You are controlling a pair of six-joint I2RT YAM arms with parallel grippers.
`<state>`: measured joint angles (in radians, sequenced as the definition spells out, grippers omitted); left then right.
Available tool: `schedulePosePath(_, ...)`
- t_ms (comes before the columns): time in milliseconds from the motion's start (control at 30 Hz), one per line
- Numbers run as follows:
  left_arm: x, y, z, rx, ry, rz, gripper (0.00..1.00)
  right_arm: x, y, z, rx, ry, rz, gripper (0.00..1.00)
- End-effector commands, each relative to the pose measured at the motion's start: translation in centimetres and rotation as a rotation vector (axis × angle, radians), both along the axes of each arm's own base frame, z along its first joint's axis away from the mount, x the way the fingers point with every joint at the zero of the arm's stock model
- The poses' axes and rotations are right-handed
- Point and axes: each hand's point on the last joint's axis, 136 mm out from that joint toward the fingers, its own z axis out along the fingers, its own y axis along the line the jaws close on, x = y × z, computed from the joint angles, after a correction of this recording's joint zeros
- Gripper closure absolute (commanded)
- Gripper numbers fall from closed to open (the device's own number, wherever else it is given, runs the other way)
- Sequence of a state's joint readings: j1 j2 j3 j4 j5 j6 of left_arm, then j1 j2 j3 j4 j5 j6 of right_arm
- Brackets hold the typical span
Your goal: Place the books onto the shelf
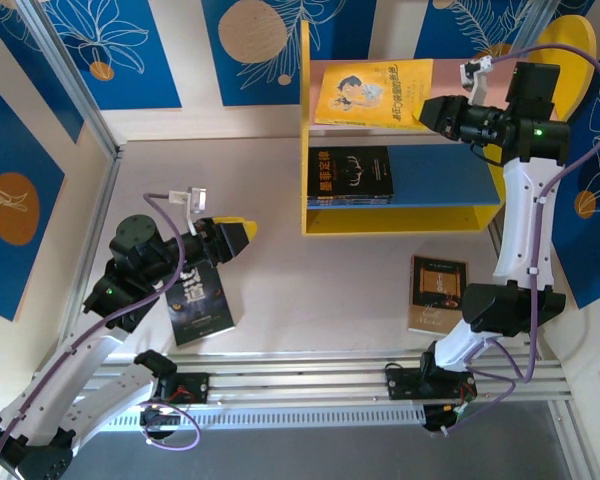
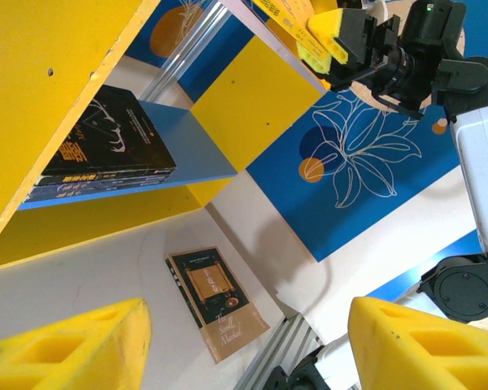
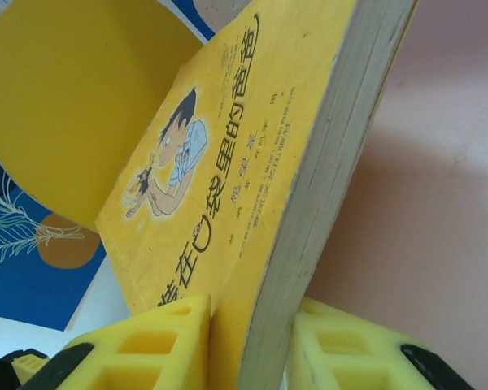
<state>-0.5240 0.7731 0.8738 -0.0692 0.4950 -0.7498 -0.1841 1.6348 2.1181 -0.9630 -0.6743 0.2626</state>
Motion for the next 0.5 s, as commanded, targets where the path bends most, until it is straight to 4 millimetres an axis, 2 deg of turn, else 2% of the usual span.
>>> schedulePosePath(0, -0.4, 0.2, 1.5, -0.012, -0.049, 0.003, 0.34, -1.1, 0.5, 1.4, 0.014, -0.049, 0.074, 0.73)
schedulePosePath(467, -0.6, 0.3, 1.6, -0.011, -0.051, 0.004, 0.34, -2.3, 1.9, 1.7, 0.058, -0.061, 0.2, 0.73)
